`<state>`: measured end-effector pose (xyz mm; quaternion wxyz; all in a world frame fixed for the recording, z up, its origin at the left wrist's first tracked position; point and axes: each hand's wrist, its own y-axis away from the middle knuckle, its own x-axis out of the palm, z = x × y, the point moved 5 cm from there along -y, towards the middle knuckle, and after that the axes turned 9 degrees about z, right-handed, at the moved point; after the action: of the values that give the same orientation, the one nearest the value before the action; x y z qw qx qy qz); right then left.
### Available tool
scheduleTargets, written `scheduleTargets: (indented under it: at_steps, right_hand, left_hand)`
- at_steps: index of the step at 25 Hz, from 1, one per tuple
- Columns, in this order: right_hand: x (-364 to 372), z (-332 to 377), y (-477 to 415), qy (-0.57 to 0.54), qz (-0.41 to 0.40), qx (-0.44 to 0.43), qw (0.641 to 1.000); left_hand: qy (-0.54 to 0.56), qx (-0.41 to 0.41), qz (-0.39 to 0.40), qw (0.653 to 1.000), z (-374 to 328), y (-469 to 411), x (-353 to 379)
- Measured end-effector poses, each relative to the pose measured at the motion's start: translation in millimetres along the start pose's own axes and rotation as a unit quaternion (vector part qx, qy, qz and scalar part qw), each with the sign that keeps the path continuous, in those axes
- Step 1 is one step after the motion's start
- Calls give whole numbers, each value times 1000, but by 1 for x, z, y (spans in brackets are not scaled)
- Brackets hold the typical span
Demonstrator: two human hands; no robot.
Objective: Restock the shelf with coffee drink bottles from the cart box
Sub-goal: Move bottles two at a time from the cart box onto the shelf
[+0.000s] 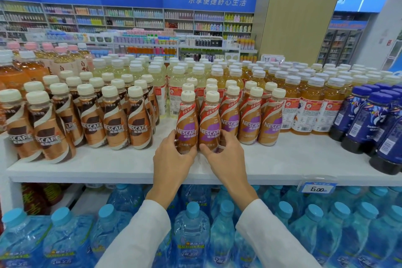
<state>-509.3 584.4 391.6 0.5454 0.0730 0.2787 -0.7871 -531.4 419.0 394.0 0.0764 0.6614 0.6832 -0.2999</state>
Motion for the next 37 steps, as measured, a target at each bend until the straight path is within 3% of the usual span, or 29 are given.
scheduleTargets:
  at_steps: [7,12,17,21,29,33,37]
  right_hand:
    - [-15,5,55,6,67,-12,998]
    - [-30,0,130,-33,117,-32,992]
    - [-5,-17,214,-103,198,-6,975]
    - [41,-36,279,-139,290,55,945]
    - [153,-42,399,-129,449,152,871]
    - [210,-18,450,-73,522,142,838]
    - [261,19,491,-76,557,155,813]
  left_hand:
    - [-63,-38,12,997,-3,50,-1]
    - [-11,-76,-26,997,10,142,-21]
    - [18,-166,-88,982,54,256,-49]
    - [42,-268,-137,953,95,357,-76]
    - [74,-395,-260,878,152,530,-143]
    - [98,-474,-308,819,187,606,-187]
    - [124,-497,-348,785,219,653,-228]
